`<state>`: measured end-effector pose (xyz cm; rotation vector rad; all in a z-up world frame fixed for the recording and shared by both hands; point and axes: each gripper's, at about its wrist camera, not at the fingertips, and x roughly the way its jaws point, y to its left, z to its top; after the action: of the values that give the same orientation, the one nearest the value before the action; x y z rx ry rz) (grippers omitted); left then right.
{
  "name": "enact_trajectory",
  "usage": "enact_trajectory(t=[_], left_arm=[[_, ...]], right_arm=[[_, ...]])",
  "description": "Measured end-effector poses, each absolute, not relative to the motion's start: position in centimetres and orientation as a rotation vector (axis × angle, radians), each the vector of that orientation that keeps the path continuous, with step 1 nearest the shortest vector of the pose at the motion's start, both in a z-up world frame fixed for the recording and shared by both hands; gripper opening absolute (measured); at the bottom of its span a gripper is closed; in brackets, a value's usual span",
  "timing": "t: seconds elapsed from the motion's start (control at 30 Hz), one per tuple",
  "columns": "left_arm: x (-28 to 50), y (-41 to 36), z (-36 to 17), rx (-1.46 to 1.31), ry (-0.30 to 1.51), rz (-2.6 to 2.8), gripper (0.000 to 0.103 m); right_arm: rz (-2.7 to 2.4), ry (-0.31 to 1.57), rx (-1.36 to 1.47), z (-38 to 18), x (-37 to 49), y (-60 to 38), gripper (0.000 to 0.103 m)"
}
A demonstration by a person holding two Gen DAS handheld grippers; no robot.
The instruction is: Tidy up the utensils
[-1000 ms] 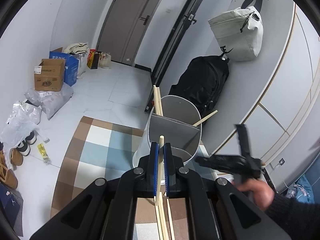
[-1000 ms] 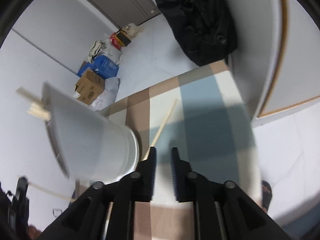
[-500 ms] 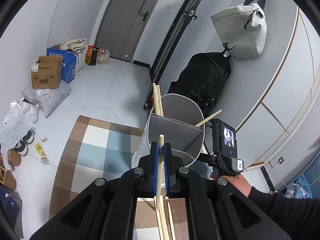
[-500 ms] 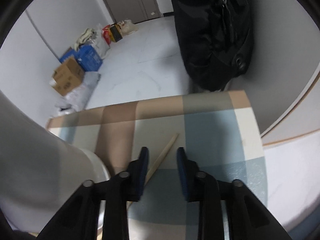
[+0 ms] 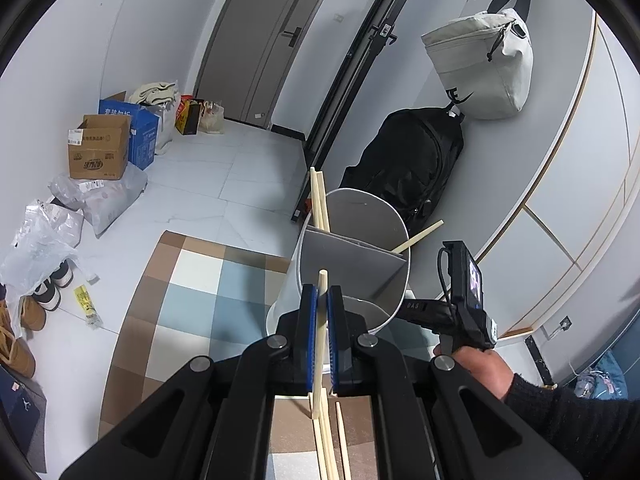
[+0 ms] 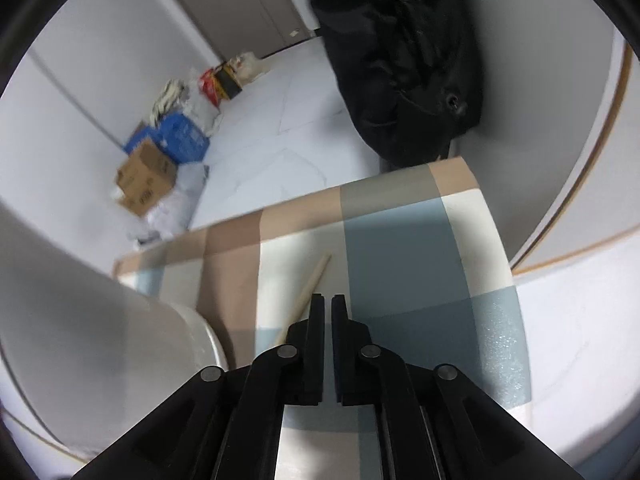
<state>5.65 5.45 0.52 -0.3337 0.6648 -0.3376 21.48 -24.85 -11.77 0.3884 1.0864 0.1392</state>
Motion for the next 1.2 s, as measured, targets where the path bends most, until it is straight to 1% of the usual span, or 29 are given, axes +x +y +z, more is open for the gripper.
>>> enact_trajectory(t=[0.07, 0.17, 0.2, 0.23, 0.37, 0.5, 0.63, 0.67, 0.73, 0.77, 0.93, 1.07, 1.2], left_arm=[[5.7, 5.4, 0.5, -0.329, 0.663, -0.340, 0.001], [5.8, 5.6, 0.4, -0.328, 0.666, -0.334, 0.001], [5.9, 5.7, 0.4, -0.338, 0.669, -0.336, 0.001], [6.0, 5.9, 0.3, -0.348, 0.673, -0.338, 0.001], [6.2, 6.4, 0.2, -0.381, 0.686, -0.336, 0.001], [6.2, 6.5, 0.3, -0.391, 0.683, -0.336, 0.001], [6.1, 6.7, 0.5, -0.395, 0.675, -0.343, 0.001], [6.0, 6.7, 0.6, -0.391, 0.669, -0.342, 0.001], [6.0, 6.8, 0.7, -0.393, 0.668, -0.341, 0.001], [6.0, 6.9, 0.7, -0.399, 0.668, -0.344, 0.001], [6.0, 7.2, 0.5, -0.410, 0.670, -0.336, 0.001], [5.9, 7.3, 0.7, -0.408, 0.661, -0.333, 0.001], [5.9, 7.3, 0.8, -0.408, 0.656, -0.335, 0.001]], right_arm=[[0.140, 1.093, 0.385, -11.9, 21.7, -24.8, 0.020], [0.151, 1.080, 0.339, -11.7, 21.7, -23.6, 0.031], [0.146, 1.074, 0.312, -11.6, 21.7, -23.1, 0.033], [0.137, 1.063, 0.278, -11.6, 21.6, -22.4, 0.038], [0.087, 1.018, 0.172, -11.7, 21.4, -20.3, 0.042], [0.064, 0.965, 0.025, -12.1, 20.5, -18.6, 0.042], [0.050, 0.929, -0.082, -12.2, 19.1, -17.8, 0.033], [0.047, 0.928, -0.075, -12.2, 19.0, -18.0, 0.024], [0.040, 0.927, -0.042, -12.1, 18.6, -18.8, 0.014], [0.043, 0.928, -0.028, -12.1, 18.6, -18.9, 0.011], [0.066, 0.937, -0.044, -12.0, 18.2, -19.1, 0.007], [0.110, 0.973, 0.022, -11.7, 17.2, -20.9, 0.005], [0.155, 0.997, 0.105, -11.2, 16.3, -22.2, 0.004]])
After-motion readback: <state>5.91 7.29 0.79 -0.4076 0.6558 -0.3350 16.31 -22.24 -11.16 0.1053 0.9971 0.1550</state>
